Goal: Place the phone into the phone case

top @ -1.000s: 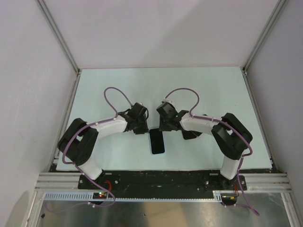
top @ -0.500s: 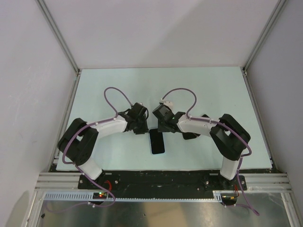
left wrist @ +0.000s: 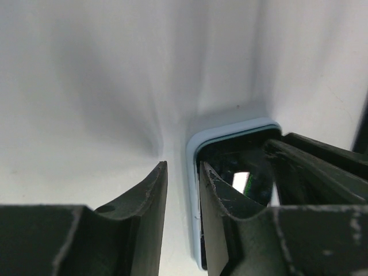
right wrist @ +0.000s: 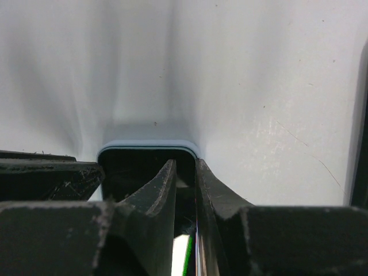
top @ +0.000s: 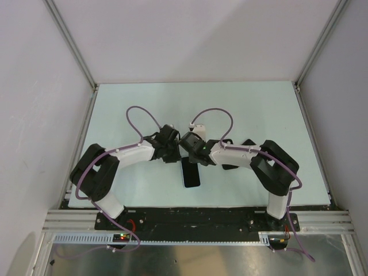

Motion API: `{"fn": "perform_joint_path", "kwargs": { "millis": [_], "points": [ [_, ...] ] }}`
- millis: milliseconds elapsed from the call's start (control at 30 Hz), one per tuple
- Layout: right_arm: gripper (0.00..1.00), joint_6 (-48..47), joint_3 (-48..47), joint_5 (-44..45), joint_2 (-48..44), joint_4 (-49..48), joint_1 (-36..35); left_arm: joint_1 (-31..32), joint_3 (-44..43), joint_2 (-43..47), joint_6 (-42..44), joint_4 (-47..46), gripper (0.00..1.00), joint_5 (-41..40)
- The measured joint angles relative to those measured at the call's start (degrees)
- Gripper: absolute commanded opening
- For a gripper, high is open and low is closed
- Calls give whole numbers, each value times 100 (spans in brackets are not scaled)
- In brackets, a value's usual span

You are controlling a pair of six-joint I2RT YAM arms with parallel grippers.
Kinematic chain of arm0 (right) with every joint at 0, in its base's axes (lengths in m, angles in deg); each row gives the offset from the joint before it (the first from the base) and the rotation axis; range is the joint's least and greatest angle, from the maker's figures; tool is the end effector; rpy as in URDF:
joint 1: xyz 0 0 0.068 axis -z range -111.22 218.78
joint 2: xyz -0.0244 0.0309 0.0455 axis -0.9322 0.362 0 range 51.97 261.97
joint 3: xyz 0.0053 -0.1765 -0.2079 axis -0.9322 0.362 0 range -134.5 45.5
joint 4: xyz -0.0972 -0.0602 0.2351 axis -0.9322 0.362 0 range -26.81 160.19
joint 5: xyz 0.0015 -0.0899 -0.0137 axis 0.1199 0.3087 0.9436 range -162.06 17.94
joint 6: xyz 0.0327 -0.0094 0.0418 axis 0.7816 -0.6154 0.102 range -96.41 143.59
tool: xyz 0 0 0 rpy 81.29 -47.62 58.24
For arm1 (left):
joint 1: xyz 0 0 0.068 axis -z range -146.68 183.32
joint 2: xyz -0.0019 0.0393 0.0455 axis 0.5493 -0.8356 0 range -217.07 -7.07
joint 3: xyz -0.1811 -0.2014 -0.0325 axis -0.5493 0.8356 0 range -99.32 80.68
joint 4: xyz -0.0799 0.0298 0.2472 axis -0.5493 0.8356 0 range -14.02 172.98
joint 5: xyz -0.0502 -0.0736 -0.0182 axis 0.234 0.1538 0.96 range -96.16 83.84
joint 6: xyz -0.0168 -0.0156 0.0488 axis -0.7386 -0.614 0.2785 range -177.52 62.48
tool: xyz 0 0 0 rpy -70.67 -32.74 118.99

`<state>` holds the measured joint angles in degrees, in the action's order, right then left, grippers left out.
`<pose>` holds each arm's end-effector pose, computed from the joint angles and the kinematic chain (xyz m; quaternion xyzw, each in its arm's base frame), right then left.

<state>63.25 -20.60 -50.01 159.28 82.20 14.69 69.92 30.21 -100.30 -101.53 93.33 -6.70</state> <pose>0.2311 0.2962 0.1563 -0.0704 0.9473 0.0578 0.3073 0.2492 -0.1847 0.1598 -0.0636 0.9641 -0.1633 0.1996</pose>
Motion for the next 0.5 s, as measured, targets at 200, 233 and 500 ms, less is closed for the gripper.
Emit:
{"fn": "perform_joint_path", "kwargs": {
  "millis": [200, 233, 500],
  "points": [
    [0, 50, -70, -31, 295, -702, -221, 11, 0, 4, -66, -160, 34, 81],
    [0, 94, -50, -52, 334, -817, -247, -11, 7, 15, -66, -76, 34, 63],
    [0, 186, 131, -240, 315, -1279, -212, -74, 7, 24, -98, -24, 32, 76]
  ]
}}
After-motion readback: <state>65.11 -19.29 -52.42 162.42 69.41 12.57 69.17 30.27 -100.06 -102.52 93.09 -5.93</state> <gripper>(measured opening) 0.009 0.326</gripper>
